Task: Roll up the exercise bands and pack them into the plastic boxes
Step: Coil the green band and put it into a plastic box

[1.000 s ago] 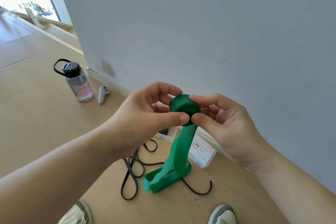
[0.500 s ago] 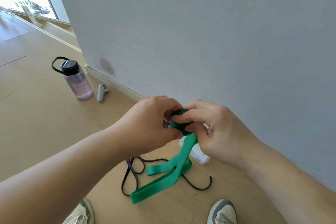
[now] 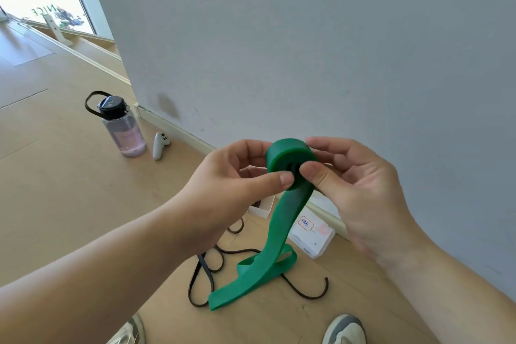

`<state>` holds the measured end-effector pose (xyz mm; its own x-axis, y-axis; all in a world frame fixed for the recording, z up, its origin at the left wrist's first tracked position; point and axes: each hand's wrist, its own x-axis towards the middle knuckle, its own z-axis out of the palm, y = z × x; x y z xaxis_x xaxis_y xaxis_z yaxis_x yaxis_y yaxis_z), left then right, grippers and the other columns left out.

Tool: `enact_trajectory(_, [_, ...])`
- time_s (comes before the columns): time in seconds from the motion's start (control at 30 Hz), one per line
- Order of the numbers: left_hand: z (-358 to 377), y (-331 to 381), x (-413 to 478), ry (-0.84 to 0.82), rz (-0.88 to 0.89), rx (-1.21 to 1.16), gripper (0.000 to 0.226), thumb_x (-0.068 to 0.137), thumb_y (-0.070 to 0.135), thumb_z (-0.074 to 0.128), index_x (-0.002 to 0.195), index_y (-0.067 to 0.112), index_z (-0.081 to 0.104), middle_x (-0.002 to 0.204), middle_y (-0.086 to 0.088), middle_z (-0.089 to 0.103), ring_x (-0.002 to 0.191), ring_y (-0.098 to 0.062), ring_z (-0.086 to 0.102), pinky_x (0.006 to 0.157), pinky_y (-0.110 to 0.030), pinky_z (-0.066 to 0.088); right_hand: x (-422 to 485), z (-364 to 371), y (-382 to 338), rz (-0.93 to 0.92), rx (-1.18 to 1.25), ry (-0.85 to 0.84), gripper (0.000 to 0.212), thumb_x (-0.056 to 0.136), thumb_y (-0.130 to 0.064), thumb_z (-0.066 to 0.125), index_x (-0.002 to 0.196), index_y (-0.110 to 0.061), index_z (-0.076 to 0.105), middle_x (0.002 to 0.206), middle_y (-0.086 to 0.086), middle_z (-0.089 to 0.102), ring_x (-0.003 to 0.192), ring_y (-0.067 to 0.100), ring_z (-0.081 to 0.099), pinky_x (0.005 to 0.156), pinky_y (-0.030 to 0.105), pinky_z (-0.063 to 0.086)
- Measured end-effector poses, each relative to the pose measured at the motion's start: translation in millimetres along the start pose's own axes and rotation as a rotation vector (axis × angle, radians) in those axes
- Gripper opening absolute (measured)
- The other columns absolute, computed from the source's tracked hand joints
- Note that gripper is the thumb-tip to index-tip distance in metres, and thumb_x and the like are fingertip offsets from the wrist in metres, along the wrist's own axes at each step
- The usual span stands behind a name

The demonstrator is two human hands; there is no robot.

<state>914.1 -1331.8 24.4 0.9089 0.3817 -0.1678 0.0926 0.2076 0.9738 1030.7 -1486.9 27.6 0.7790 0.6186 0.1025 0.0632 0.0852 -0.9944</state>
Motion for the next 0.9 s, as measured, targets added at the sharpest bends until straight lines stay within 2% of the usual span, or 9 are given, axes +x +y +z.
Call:
enact_trajectory(0.07, [2,0,2,0.004,-0.004,0.114,0.041,0.079,0.01,0.085,0.116,0.015,0.068,0.104,-0.002,0.079,0.1,-0.018,0.076,0.099,-0.042,0.058,0,-2,2,-0.059,-0.107,0.034,0.025,0.079,0.001,0.081,0.097,-0.017,0.078,0.092,0.0,0.082,0.088,0.015,0.079,0.078,0.024,0.062])
enact_trajectory(0.17, [2,-3,3,0.075,0.111,0.501,0.049,0.079,0.014,0.086,0.121,0.028,0.065,0.106,0.011,0.074,0.099,0.002,0.071,0.088,-0.024,0.061,-2,-3,6,-0.152,-0.44,-0.093,0.029,0.085,0.003,0.078,0.092,-0.024,0.079,0.094,-0.012,0.079,0.091,0.006,0.075,0.08,0.018,0.059])
enact_trajectory(0.23, [3,-4,1,0.058,0.2,0.685,0.059,0.079,0.018,0.084,0.131,0.032,0.06,0.107,0.017,0.071,0.099,0.006,0.066,0.085,-0.016,0.057,-2,-5,11,-0.274,-0.65,-0.207,0.025,0.089,0.003,0.071,0.095,-0.02,0.079,0.096,-0.009,0.076,0.093,0.011,0.072,0.082,0.028,0.059])
enact_trajectory(0.33, [4,-7,0,-0.013,0.269,0.894,0.062,0.079,0.023,0.082,0.134,0.037,0.056,0.101,0.018,0.07,0.092,-0.004,0.068,0.084,-0.028,0.058,-1,-4,16,-0.391,-0.844,-0.34,0.028,0.089,-0.002,0.058,0.104,-0.016,0.078,0.101,-0.004,0.071,0.092,0.019,0.069,0.076,0.039,0.059])
enact_trajectory(0.43, [1,-5,3,0.029,0.206,0.776,0.056,0.078,0.015,0.084,0.124,0.04,0.064,0.096,0.018,0.071,0.09,-0.001,0.07,0.083,-0.027,0.061,-1,-2,14,-0.414,-0.796,-0.312,0.026,0.09,-0.004,0.064,0.106,-0.018,0.079,0.104,-0.004,0.074,0.094,0.015,0.072,0.08,0.036,0.061])
enact_trajectory(0.53, [-4,0,4,0.084,0.124,0.532,0.048,0.076,0.007,0.087,0.111,0.036,0.07,0.096,0.015,0.073,0.092,0.0,0.071,0.078,-0.023,0.062,2,-5,7,-0.079,-0.374,-0.125,0.03,0.081,-0.006,0.084,0.105,-0.025,0.078,0.102,-0.007,0.08,0.098,0.011,0.076,0.089,0.034,0.062])
enact_trajectory(0.7, [-11,4,5,0.123,0.064,0.067,0.048,0.071,0.005,0.087,0.114,0.019,0.07,0.107,-0.007,0.077,0.097,-0.023,0.077,0.091,-0.039,0.061,6,-8,5,0.081,-0.053,-0.044,0.028,0.08,0.004,0.079,0.104,-0.008,0.072,0.1,0.01,0.08,0.097,0.025,0.078,0.089,0.039,0.063])
enact_trajectory(0.8, [-7,0,2,0.075,0.012,-0.109,0.053,0.066,0.01,0.084,0.115,0.012,0.065,0.108,-0.009,0.077,0.098,-0.027,0.076,0.092,-0.041,0.06,2,-5,4,0.076,-0.015,-0.054,0.025,0.085,0.006,0.074,0.106,-0.008,0.072,0.102,0.011,0.08,0.098,0.025,0.077,0.086,0.033,0.062])
enact_trajectory(0.9, [-5,-5,3,0.076,-0.013,0.062,0.047,0.073,0.005,0.088,0.112,0.014,0.063,0.105,-0.003,0.077,0.096,-0.021,0.077,0.091,-0.042,0.06,-1,-6,6,0.009,-0.199,-0.085,0.024,0.091,0.004,0.071,0.104,-0.015,0.073,0.101,-0.001,0.08,0.096,0.013,0.076,0.081,0.023,0.06])
